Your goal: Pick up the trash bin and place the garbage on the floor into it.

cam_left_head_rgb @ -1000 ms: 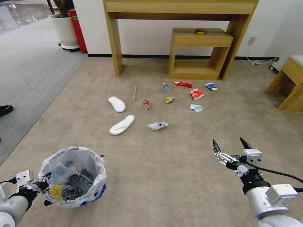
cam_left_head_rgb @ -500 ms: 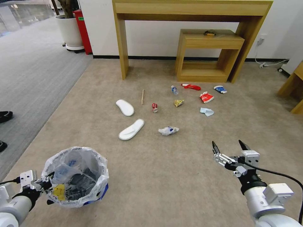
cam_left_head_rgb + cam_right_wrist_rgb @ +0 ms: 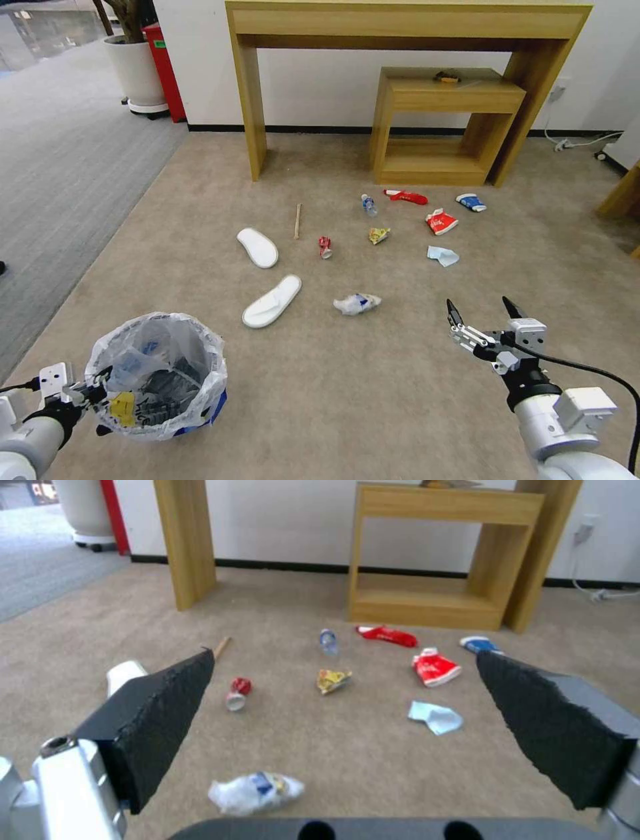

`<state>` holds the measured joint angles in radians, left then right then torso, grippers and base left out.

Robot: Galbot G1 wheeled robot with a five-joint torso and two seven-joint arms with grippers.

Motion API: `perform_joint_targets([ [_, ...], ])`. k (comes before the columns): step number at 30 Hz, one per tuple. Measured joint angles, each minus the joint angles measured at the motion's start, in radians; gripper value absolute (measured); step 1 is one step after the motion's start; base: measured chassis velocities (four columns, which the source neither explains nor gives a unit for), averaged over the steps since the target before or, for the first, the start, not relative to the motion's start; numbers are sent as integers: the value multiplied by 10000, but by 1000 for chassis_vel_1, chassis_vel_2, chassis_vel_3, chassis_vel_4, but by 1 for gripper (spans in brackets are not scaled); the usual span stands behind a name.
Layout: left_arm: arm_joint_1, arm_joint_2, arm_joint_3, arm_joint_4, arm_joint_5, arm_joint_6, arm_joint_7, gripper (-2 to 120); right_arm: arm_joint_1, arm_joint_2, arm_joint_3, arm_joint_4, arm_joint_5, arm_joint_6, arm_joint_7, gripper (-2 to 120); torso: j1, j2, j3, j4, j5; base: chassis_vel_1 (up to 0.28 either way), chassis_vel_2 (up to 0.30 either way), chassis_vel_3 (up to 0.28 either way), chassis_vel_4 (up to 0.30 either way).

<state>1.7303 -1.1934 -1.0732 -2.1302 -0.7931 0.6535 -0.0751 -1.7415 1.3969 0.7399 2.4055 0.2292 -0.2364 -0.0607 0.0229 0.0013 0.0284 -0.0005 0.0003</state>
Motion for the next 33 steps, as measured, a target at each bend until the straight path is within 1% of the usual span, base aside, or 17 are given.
perform_joint_targets([
  [6,-4,-54,80,-44,32,-6,2,0,-39,6,27,0,7,-4,2,100,0,1,0,-5,-3,-153,272,144,-269],
  [16,-16,-58,-64,155,62,-32,31,0,46,-39,16,-238,64,0,-3,100,1,1,0,-4,-1,-178,255,180,-250],
  [20,-44,45,-305,459,59,-33,224,0,272,-211,-134,-672,163,-69,-7,100,3,0,3,-4,-6,-115,181,101,-153],
  [23,-323,394,-402,853,-8,30,453,0,599,-444,-306,-1218,255,-202,55,100,2,1,0,0,0,-11,25,24,-40],
  [24,-323,394,-402,853,-8,30,453,0,599,-444,-306,-1218,255,-202,55,100,2,1,0,0,0,0,0,0,0],
  [26,-593,665,-286,1101,-35,115,562,0,877,-514,-492,-1562,471,-424,264,100,0,2,-1,-9,-5,0,0,0,0],
  [27,-669,784,-261,1200,-58,164,636,0,1166,-575,-728,-1865,665,-556,460,100,0,1,-1,-9,-6,0,0,0,0],
  [28,-669,784,-261,1200,-58,164,636,0,1166,-575,-728,-1865,665,-556,460,100,0,1,-1,-9,-6,0,0,0,0],
  [29,-702,912,-268,1312,-124,235,731,0,1558,-686,-1098,-2271,895,-642,695,100,-1,1,-1,-8,0,0,0,0,0],
  [30,-683,959,-331,1379,-149,267,803,0,1870,-776,-1414,-2593,1083,-698,843,100,0,1,-1,-9,-1,0,0,0,0],
  [31,-634,971,-411,1455,-166,277,852,0,2191,-880,-1770,-2997,1309,-764,962,100,0,1,-2,-4,-4,0,0,0,0],
  [32,-634,971,-411,1455,-166,277,852,0,2191,-880,-1770,-2997,1309,-764,962,100,0,1,-2,-4,-4,0,0,0,0],
  [33,-581,974,-492,1533,-169,280,870,0,2483,-985,-2159,-3411,1476,-819,1036,100,0,0,1,-1,-1,0,0,0,0],
])
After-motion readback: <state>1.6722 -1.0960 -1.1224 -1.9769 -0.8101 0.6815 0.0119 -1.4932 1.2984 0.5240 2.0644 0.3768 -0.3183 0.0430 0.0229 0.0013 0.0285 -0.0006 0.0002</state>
